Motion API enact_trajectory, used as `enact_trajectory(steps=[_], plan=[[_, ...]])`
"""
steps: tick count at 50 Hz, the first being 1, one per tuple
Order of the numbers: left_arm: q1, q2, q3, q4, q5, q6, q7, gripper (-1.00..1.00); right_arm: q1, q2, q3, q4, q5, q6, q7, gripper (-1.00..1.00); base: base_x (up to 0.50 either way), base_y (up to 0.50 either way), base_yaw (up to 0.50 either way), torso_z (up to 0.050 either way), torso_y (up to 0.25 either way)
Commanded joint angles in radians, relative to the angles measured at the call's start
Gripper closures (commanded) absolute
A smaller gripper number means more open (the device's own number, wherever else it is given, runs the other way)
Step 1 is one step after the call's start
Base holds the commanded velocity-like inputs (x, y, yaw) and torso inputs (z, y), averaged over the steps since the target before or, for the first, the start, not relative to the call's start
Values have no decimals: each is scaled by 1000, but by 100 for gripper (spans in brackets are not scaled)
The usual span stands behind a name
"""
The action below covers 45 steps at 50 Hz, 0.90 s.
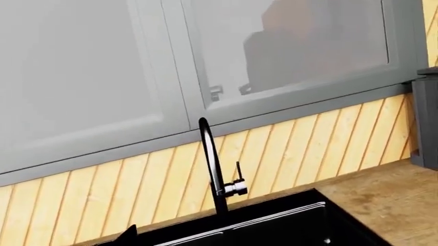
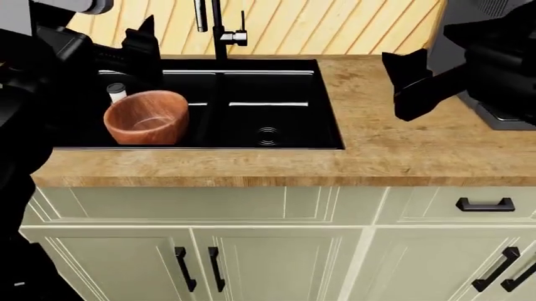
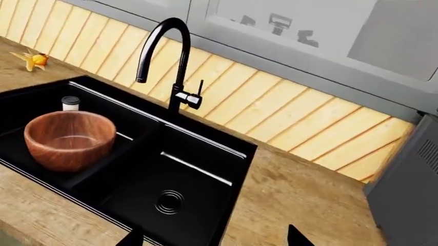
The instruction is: Pick the cup and bowl from the sink and place them on the counter for drying.
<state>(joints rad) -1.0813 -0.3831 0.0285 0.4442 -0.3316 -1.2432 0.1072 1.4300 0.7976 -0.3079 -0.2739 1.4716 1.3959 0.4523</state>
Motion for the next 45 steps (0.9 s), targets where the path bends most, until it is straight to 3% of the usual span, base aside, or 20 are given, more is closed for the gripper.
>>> enact_trajectory(steps=[1,7,13,18,35,45], plan=[[24,-7,14,22,-10,-28,-1,-100,-34,6,25,24,118,-4,84,-100,0,0,0,50,55],[20,-8,9,23,-14,-34,-3,-100,-20,2,36,11,64,-47,17,-100,0,0,0,50,57],[20,-8,15,18,-13,-34,-7,-100,-42,-10,81,42,96,-102,50,-100,0,0,0,50,57],[21,0,2,21,-21,-27,-5,-100,-73,2,87,5,81,-120,5,-100,0,0,0,7,11],[21,-5,7,40,-27,-23,-9,-100,-75,9,78,-11,75,-130,-13,-100,6,500,0,0,0],[35,-7,14,42,-28,-8,-9,-100,-90,14,72,-28,56,-144,-40,-100,338,479,0,0,0]])
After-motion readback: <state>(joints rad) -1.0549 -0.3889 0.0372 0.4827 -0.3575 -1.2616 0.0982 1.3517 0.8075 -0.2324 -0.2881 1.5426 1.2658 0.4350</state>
